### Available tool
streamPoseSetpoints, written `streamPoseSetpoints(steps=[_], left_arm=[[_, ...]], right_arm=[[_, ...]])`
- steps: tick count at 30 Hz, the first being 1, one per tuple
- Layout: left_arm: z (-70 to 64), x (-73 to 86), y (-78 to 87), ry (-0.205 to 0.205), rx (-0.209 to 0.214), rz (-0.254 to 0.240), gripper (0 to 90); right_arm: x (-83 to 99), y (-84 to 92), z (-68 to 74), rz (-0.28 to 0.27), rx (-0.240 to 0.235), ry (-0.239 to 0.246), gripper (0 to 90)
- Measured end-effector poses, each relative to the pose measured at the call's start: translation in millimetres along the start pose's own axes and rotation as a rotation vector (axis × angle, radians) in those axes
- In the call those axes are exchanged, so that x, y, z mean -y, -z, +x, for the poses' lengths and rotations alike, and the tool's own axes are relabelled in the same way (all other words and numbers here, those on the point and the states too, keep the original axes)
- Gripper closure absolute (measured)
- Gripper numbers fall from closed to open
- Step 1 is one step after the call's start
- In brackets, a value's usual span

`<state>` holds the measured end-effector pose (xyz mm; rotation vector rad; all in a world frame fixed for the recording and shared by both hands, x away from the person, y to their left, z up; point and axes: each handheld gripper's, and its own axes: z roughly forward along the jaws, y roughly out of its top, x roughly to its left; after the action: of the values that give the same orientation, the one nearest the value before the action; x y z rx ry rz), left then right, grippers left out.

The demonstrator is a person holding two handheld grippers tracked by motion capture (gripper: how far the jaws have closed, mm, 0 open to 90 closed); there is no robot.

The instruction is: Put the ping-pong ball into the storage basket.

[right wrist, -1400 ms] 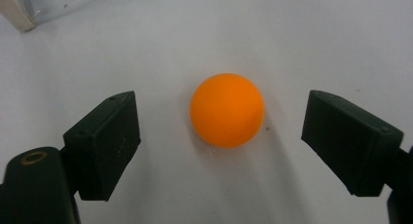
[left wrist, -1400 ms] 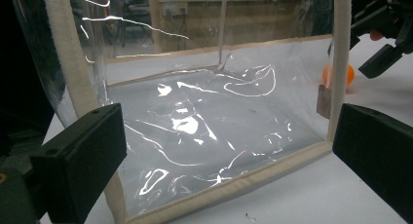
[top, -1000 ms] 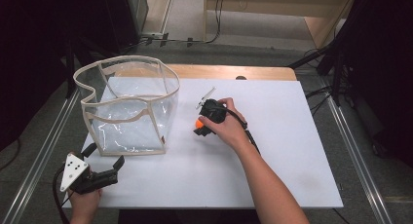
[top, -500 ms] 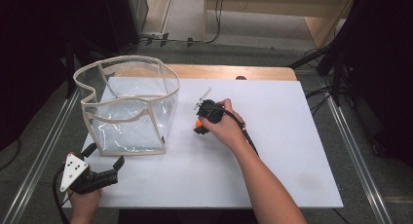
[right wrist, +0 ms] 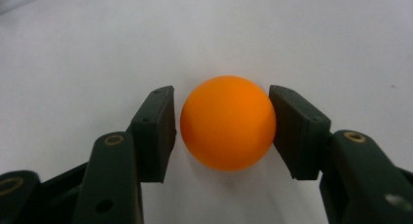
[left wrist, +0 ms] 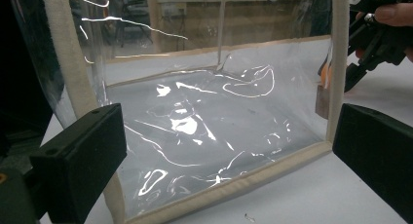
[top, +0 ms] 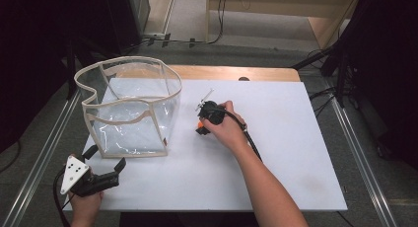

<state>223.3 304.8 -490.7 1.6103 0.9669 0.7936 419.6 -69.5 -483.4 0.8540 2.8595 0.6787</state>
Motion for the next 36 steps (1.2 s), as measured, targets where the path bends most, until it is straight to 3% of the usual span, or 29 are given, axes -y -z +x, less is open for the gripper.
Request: streamPoseSetpoints(steps=[16, 27, 36], left_arm=[[0.1, 0.0, 0.0, 0.000, 0.000, 0.000, 0.0], [-0.1, 0.0, 0.0, -0.001, 0.000, 0.000, 0.0], [-0.3, 0.0, -0.2, -0.003, 0.001, 0.002, 0.0]], right_arm=[[0.5, 1.2, -2.2, -0.019, -0.031, -0.004, 48.0], [2.6, 16.7, -5.4, -0.035, -0.050, -0.017, 48.0], [0.0, 28.6, -3.4, -0.047, -0.044, 0.010, 48.0]])
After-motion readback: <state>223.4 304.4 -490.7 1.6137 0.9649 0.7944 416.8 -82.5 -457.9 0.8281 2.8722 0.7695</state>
